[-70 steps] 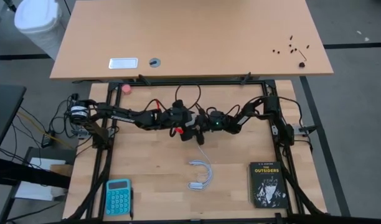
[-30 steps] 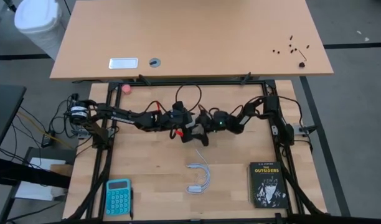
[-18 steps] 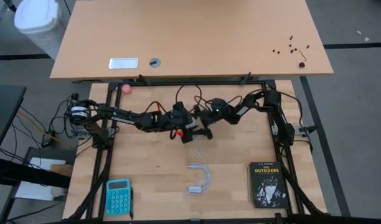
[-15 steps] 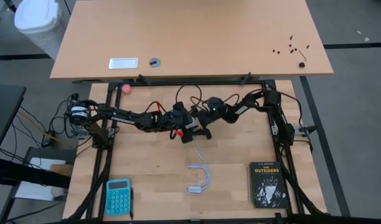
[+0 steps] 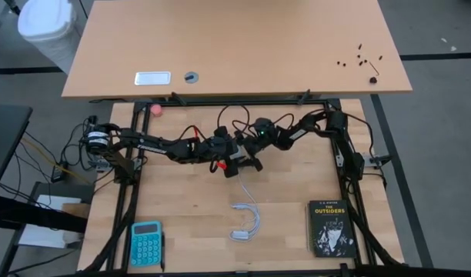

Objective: Screw lightbulb
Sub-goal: Insert the white lightbulb into the silver lamp

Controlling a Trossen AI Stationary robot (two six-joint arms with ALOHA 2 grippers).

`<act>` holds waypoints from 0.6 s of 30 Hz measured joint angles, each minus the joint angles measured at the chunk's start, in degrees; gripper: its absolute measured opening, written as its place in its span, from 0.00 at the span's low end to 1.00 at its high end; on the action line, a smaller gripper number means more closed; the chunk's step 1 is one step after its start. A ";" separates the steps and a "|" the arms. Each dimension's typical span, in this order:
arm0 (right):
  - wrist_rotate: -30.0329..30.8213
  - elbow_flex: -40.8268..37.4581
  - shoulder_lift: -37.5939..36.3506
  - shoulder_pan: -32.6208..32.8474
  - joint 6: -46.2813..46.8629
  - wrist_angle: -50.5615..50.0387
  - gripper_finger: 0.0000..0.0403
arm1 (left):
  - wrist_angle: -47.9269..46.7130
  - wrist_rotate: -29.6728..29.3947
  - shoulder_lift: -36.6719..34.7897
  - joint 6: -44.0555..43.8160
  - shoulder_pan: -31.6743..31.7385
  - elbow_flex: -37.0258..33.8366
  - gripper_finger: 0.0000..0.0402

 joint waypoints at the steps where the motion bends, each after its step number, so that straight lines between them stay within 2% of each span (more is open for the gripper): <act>1: 0.00 0.00 0.00 -0.06 -0.30 -0.03 0.75 | 0.01 -0.01 0.00 0.02 0.00 0.00 0.67; 4: 0.00 0.00 0.00 -0.18 -0.80 -0.07 0.69 | 0.00 -0.01 0.00 0.02 0.00 0.00 0.68; 12: 0.01 0.07 0.00 -0.52 -2.33 -1.22 0.43 | -0.04 0.47 0.00 0.02 0.00 0.00 0.68; 18: -0.52 0.11 -0.07 -1.67 1.54 -2.04 0.43 | -0.02 0.38 0.00 0.50 0.07 0.03 0.68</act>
